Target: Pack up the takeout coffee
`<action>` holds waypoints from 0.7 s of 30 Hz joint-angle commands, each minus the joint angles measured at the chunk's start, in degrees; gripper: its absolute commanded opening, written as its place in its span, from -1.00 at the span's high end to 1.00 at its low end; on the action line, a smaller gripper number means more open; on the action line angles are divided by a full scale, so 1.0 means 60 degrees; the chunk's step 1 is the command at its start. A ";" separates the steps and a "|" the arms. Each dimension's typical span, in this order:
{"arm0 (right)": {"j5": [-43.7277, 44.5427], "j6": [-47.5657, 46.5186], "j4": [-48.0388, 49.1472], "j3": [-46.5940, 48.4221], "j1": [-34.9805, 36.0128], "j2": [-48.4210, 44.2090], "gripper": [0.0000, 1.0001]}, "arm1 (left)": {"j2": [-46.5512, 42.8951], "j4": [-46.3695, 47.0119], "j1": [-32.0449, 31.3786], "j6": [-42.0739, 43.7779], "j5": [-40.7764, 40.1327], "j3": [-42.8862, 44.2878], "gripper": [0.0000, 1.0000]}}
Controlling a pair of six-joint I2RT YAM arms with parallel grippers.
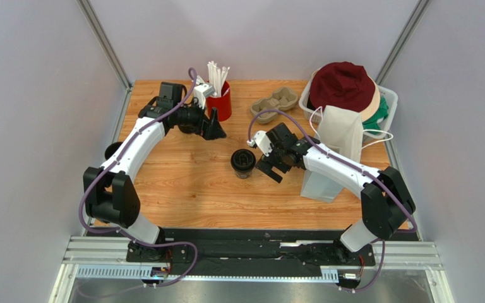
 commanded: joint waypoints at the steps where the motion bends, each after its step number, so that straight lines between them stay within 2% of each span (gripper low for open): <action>1: 0.1651 -0.0378 0.0371 -0.0318 -0.0117 -0.0352 -0.98 | -0.0062 0.0595 -0.0182 -0.0038 0.0403 0.0371 -0.98; 11: 0.3995 -0.0598 0.0649 -0.1153 -0.0235 0.0043 -0.98 | 0.0070 0.0829 -0.0343 -0.0227 0.0695 0.0254 -0.98; 21: 0.4553 -0.1139 0.0591 -0.2076 -0.0718 -0.0307 -0.98 | 0.0085 0.1005 -0.0490 -0.0345 0.1003 0.0005 -0.98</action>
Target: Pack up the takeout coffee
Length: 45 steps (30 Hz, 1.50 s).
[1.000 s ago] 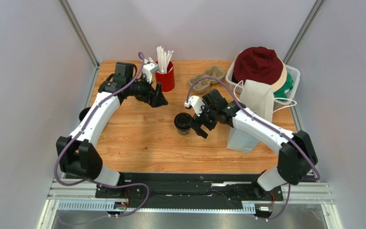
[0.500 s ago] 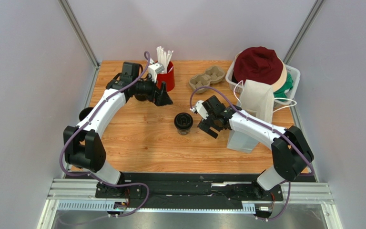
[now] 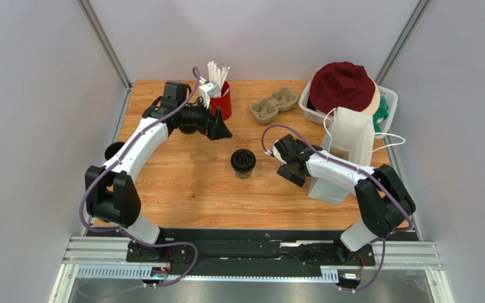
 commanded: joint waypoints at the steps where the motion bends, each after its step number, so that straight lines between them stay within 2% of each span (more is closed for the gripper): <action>1: 0.0488 -0.0589 0.0099 -0.0426 -0.0208 -0.0493 -0.98 | 0.0015 0.0448 -0.0140 -0.0032 0.0478 -0.0021 -0.98; 10: 0.0239 -0.1863 -0.0180 -0.1012 -0.0647 -0.1050 -0.98 | 0.0088 0.0668 -0.0228 -0.0134 0.0743 -0.0329 -0.98; 16: -0.0507 -0.2509 -0.0546 -0.1013 -0.0794 -0.1636 -0.98 | 0.0206 0.0727 -0.0374 -0.0106 0.0772 -0.0446 -0.98; 19: -0.1559 -0.1999 -0.0939 -0.0256 -0.0868 -0.2205 -0.98 | 0.0278 0.0654 -0.0521 0.0070 0.0816 -0.0461 -0.98; 26: -0.5978 -0.0284 -0.1220 0.1664 -0.0883 -0.3028 -0.98 | 0.0966 0.0127 -0.0770 0.0378 0.0919 -0.0022 -0.98; 29: -0.7328 0.0067 -0.1234 0.2149 -0.0882 -0.3043 -0.98 | 0.1362 -0.0151 -0.0770 0.0685 0.0758 0.0227 -0.98; 35: -0.8782 0.0230 -0.0913 0.2181 -0.0882 -0.3292 -0.98 | 0.2080 -0.0518 -0.0770 0.0935 0.0904 0.0813 -0.98; 45: -0.9487 0.0288 -0.0664 0.1595 -0.0897 -0.3833 -0.98 | 0.2755 -0.0592 -0.0916 0.1418 0.0919 0.0815 -0.89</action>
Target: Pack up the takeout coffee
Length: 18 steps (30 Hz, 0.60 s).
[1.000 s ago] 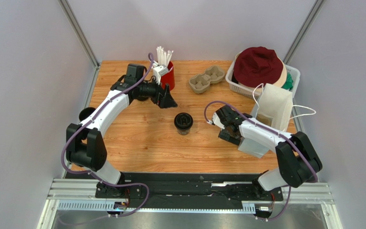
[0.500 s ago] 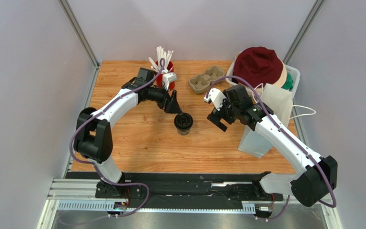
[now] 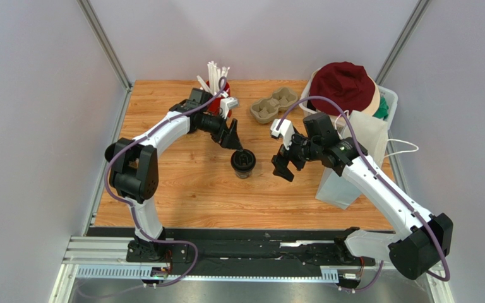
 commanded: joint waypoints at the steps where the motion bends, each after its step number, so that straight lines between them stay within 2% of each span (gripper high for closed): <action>1: -0.0665 0.0208 0.0462 -0.0172 -0.0005 -0.0522 -0.98 | 0.0146 0.0067 -0.0162 0.0613 0.0085 0.0049 -0.89; 18: -0.0079 0.0208 0.0624 -0.0348 -0.0005 -0.0230 -0.98 | 0.0205 0.0244 -0.0499 0.0892 -0.0092 -0.0611 -0.78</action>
